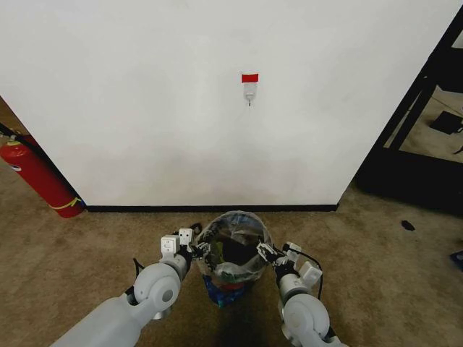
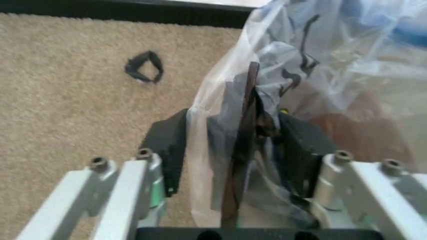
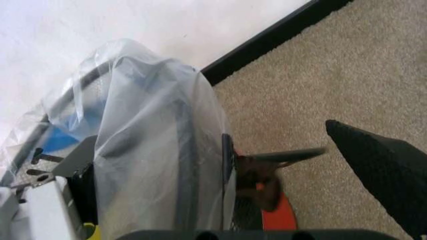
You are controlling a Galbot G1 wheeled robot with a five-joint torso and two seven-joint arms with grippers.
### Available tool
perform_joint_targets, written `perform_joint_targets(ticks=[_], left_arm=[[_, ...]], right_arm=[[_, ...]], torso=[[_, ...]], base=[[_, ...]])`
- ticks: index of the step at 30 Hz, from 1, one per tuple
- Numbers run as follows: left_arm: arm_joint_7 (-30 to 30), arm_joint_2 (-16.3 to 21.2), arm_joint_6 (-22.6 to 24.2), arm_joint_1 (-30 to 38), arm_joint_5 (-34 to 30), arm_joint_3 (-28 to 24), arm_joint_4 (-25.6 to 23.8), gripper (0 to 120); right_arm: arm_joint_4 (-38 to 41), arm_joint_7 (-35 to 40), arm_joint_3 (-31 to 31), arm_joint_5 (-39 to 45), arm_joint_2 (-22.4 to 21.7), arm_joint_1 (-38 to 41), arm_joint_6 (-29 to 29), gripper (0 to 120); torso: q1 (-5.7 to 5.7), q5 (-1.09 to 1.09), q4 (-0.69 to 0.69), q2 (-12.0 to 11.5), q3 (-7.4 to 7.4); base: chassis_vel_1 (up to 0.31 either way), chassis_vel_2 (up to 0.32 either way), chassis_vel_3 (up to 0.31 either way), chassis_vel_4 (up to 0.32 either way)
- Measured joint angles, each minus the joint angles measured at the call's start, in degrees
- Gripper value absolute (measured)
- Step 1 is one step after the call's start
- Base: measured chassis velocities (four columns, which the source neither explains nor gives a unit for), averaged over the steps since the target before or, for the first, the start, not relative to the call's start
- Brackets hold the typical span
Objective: Pick up the garbage bag from the wall and place it over the trash bin.
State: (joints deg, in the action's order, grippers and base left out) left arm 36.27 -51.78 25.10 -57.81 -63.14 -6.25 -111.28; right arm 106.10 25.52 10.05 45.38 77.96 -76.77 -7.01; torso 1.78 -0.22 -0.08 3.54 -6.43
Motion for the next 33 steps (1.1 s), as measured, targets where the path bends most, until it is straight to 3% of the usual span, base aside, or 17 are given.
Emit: perform_joint_targets(ticks=[12,24,33], left_arm=[[1.24,0.02,1.20,-0.36,-2.30,-0.03,-1.17,5],[6.16,1.43,3.40,0.58,-6.93,1.95,-3.97,4],[9.05,0.70,5.39,3.76,-12.96,4.04,-1.01,4]], right_arm=[[0.00,-0.58,-0.42,-0.47,0.40,-0.34,0.12,100],[0.59,-4.78,-1.63,-0.86,-0.16,-1.29,2.08,100],[1.96,-14.49,-2.16,-1.27,-1.84,-3.81,7.65,100]], torso=[[-0.01,-0.01,-0.01,0.00,0.01],[-0.01,0.00,0.01,0.00,0.00],[-0.01,-0.01,0.00,0.00,0.00]], base=[[0.000,0.000,0.000,0.000],[0.000,0.000,0.000,0.000],[0.000,0.000,0.000,0.000]])
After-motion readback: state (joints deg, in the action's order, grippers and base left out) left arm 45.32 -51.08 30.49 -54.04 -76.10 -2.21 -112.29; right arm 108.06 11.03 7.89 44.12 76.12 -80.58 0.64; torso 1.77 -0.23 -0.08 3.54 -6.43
